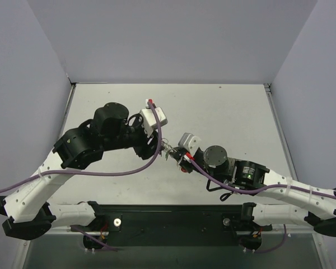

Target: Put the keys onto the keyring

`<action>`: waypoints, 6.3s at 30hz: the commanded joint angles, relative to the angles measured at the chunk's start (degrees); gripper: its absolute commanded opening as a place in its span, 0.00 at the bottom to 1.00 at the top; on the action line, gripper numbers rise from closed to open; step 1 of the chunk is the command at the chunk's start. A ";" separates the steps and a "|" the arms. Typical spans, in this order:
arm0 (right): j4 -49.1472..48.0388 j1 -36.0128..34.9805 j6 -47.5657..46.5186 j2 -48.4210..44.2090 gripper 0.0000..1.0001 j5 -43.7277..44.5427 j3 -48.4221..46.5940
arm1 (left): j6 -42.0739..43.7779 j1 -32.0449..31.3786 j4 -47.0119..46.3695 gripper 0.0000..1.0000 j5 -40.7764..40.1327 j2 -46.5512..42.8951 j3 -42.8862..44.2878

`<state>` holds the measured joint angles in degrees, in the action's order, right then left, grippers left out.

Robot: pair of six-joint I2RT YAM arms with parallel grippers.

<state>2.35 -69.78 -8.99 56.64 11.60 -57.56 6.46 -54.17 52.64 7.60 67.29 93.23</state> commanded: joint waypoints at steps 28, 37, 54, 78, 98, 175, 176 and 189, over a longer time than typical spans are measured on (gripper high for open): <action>-5.07 1.75 0.12 -2.15 0.00 -3.95 -1.33 | -13.24 30.62 -13.37 0.58 49.36 0.83 -6.84; -4.90 1.93 0.12 -1.71 0.00 -4.04 -1.68 | -9.98 27.28 -9.49 0.54 45.14 2.67 -6.04; -4.64 2.01 0.29 -1.80 0.00 -3.95 -1.50 | -8.74 22.88 -9.66 0.38 41.36 3.03 -5.60; -4.72 2.72 0.56 -1.09 0.00 -4.74 -1.77 | -6.81 22.62 -9.66 0.00 41.18 -1.28 -6.13; -4.72 2.81 0.73 -1.18 0.00 -5.09 -1.77 | -3.12 22.36 -8.43 0.54 41.98 3.73 -4.55; -9.91 9.31 10.66 -1.89 0.00 -3.60 -0.01 | -7.95 17.87 -10.71 0.00 31.87 -7.26 -13.43; -9.91 9.22 10.58 -1.97 0.00 -3.51 -0.01 | -8.13 17.87 -11.33 0.00 31.87 -7.34 -13.77; -11.23 9.31 9.52 -4.17 0.00 -5.88 2.28 | -9.27 17.61 -21.08 0.49 28.18 -7.08 -17.90</action>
<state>-2.44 -60.62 0.82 54.96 6.48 -55.59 -2.76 -36.05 37.19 38.54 60.66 77.03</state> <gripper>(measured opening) 0.151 0.474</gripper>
